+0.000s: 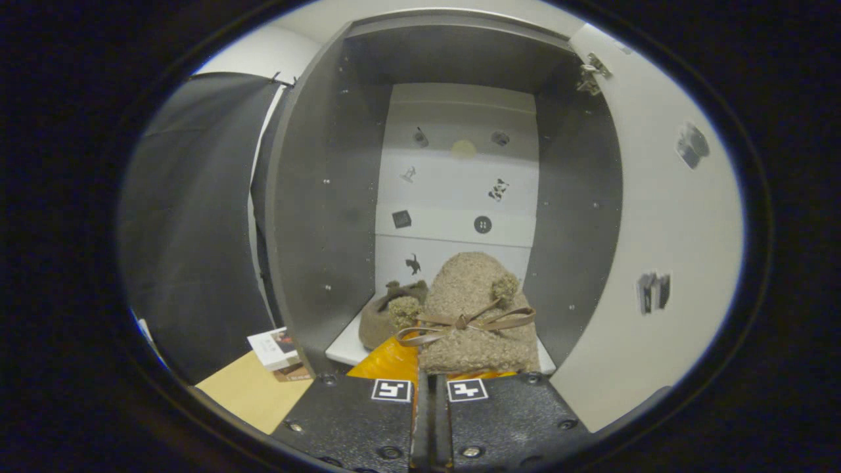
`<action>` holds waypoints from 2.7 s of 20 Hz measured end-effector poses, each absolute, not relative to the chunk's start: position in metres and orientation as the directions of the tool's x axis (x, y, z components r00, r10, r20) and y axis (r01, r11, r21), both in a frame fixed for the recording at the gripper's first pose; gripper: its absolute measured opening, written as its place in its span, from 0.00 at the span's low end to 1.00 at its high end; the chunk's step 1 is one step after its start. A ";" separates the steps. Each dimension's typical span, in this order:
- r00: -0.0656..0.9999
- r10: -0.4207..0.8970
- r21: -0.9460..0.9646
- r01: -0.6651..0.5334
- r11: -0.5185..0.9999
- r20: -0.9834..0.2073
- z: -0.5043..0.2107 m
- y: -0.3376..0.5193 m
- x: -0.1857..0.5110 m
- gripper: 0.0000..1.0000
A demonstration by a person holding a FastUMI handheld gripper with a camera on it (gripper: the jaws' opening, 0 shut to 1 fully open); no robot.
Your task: Open the shoe cabinet door, grab the shoes and put them into the shoe cabinet, then close the shoe cabinet door.
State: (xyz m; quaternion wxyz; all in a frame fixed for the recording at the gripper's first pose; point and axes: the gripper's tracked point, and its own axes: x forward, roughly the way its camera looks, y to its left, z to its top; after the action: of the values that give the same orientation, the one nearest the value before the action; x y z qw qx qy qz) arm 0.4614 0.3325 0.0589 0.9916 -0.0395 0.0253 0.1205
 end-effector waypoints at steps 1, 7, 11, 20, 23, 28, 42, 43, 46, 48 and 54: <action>0.971 0.234 -0.087 -0.238 0.967 -0.052 0.066 0.336 0.473 0.07; 0.969 0.234 -0.105 -0.241 0.965 -0.073 0.074 0.359 0.558 0.07; 0.968 0.216 -0.091 -0.228 0.969 -0.125 0.062 0.359 0.609 0.07; 0.944 0.153 -0.025 -0.167 0.986 -0.292 0.005 0.339 0.675 0.07; 0.938 0.109 -0.044 -0.130 0.991 -0.329 -0.007 0.330 0.684 0.07; 0.915 0.078 -0.054 -0.107 0.993 -0.397 -0.023 0.325 0.686 0.13; 0.980 0.046 -0.104 -0.067 0.992 -0.193 0.035 0.323 0.598 0.67; 0.984 0.045 -0.095 -0.062 0.994 -0.172 0.044 0.322 0.584 0.67; 0.988 0.120 -0.023 -0.122 0.992 -0.102 0.065 0.336 0.526 0.86; 0.987 0.149 0.019 -0.148 0.989 -0.054 0.075 0.341 0.482 0.92; 0.969 0.245 0.021 -0.246 0.969 0.029 0.089 0.350 0.350 1.00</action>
State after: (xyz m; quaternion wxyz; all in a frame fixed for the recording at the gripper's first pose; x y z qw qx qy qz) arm 0.3496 0.3504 0.0893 0.9922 0.0124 -0.0131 0.1236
